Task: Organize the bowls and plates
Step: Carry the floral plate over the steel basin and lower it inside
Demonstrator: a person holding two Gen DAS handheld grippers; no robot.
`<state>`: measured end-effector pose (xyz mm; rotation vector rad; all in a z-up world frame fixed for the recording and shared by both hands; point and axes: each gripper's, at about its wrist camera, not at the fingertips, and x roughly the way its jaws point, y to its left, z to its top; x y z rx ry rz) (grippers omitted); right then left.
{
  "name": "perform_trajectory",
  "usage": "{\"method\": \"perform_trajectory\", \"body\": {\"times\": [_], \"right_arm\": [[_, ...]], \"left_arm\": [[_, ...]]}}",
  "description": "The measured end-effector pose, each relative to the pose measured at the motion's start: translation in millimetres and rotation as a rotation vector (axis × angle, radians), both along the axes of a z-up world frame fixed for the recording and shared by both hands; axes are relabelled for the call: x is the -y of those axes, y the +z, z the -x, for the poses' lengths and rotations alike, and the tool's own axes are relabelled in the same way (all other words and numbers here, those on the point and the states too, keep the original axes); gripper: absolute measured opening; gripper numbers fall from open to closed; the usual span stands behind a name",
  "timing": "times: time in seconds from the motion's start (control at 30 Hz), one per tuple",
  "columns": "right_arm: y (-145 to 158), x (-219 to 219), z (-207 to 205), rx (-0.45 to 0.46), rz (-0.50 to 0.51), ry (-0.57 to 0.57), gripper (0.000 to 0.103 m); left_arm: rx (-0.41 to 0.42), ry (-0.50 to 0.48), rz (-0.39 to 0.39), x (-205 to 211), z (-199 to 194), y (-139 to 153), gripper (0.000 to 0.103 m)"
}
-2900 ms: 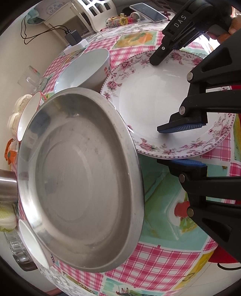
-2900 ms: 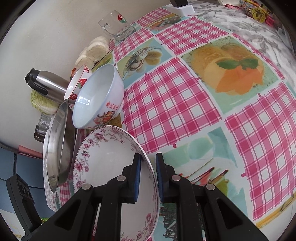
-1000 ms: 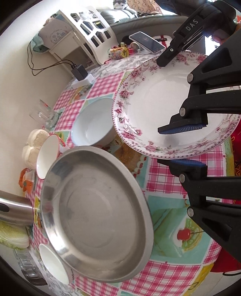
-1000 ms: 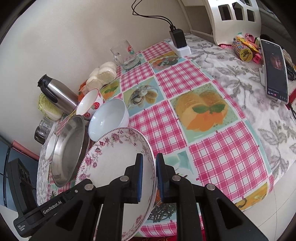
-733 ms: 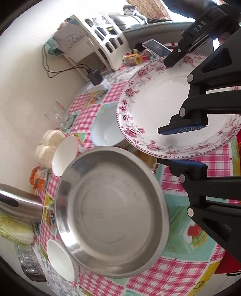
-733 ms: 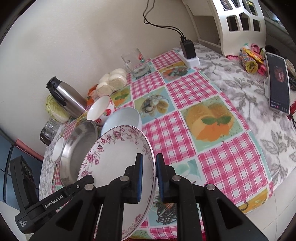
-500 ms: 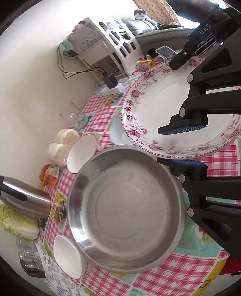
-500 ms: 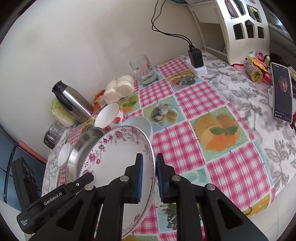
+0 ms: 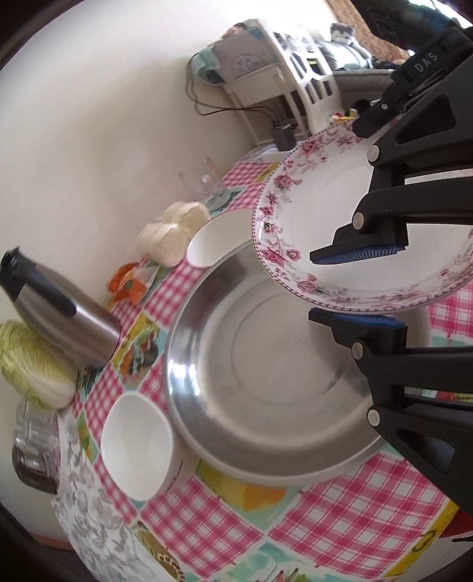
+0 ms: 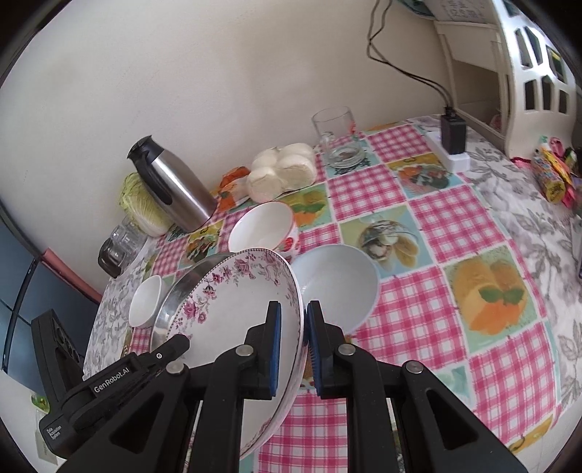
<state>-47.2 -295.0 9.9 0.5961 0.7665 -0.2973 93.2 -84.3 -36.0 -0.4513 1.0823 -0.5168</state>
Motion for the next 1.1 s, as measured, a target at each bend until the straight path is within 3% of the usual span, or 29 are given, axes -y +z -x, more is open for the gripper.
{"method": "perform_trajectory", "body": {"times": [0.53,1.1], "right_arm": [[-23,-30,-73,-0.063,0.001,0.104,0.016],[-46,-37,-108,-0.093,-0.015,0.157,0.016]], "left_arm": [[-0.030,0.128,-0.003,-37,-50,-16,0.026],[-0.048,0.176,-0.040,-50,-70,-28,0.026]]}}
